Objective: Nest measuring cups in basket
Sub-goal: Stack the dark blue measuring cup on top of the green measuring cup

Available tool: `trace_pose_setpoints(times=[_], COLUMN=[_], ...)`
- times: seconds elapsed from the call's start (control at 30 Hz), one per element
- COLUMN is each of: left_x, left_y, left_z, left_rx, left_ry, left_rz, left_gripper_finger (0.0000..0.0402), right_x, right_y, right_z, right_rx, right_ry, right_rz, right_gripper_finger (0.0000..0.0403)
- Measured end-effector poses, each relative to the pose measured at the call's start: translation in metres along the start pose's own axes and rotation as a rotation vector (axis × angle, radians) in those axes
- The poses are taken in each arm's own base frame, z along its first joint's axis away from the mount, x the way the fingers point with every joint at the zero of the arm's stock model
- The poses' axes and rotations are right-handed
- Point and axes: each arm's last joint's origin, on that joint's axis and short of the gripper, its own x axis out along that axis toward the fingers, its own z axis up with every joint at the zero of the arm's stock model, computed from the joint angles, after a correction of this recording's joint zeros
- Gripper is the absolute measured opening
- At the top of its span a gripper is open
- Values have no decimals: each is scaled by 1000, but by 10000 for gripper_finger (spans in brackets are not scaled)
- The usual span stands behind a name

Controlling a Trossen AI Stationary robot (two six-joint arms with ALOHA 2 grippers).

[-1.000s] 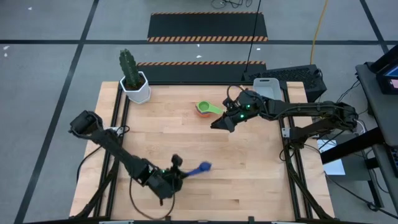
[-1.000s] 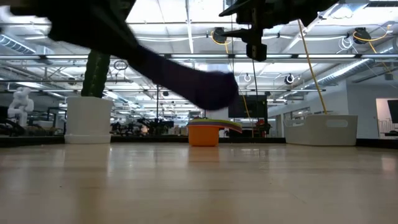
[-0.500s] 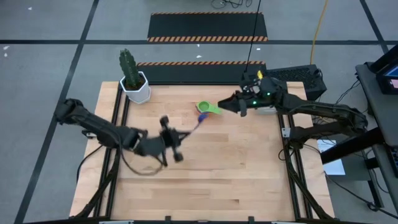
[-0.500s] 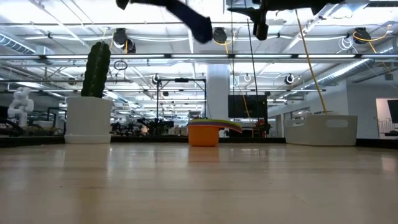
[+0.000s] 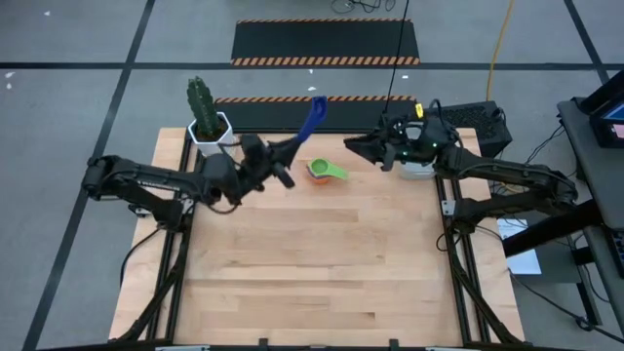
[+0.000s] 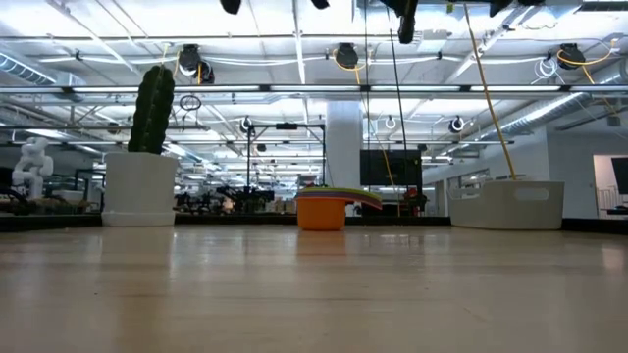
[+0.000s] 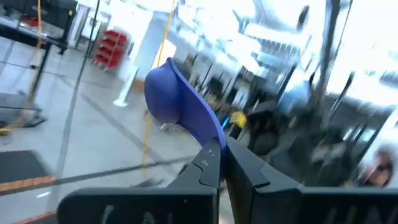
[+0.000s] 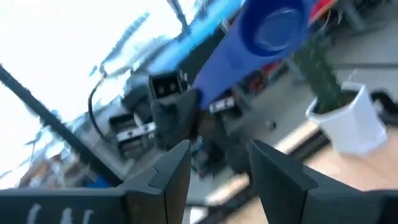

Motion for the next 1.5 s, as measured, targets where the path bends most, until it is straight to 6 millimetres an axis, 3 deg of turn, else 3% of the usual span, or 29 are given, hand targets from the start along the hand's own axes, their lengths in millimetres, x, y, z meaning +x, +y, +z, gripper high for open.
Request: trace_pose_setpoints(times=[0.23,0.43,0.67,0.83,1.03,1.27,1.4,1.5], left_x=[21,38,64,72,74,75,75,75], left_y=[7,2,-18,-23,-21,-20,-20,-20], left_z=[-5,-25,-31,-34,-36,-37,-38,-40], left_rx=[-187,-258,-263,-266,-244,-239,-225,-221], left_ry=[-144,-194,-204,-210,-197,-170,-164,-141], left_rz=[-83,-115,-191,-198,-214,-237,-229,-229], left_gripper_finger=[5,7,8,6,10,8,36,67], right_x=[21,36,39,38,36,32,31,31], right_y=[-12,-24,-24,-21,-22,-23,-23,-23], right_z=[5,0,2,4,8,16,17,17], right_rx=[134,225,209,167,148,104,101,104], right_ry=[-117,-148,-192,-217,-239,-293,-297,-295], right_rz=[101,158,213,235,246,277,278,278], right_gripper_finger=[169,198,204,193,155,70,15,8])
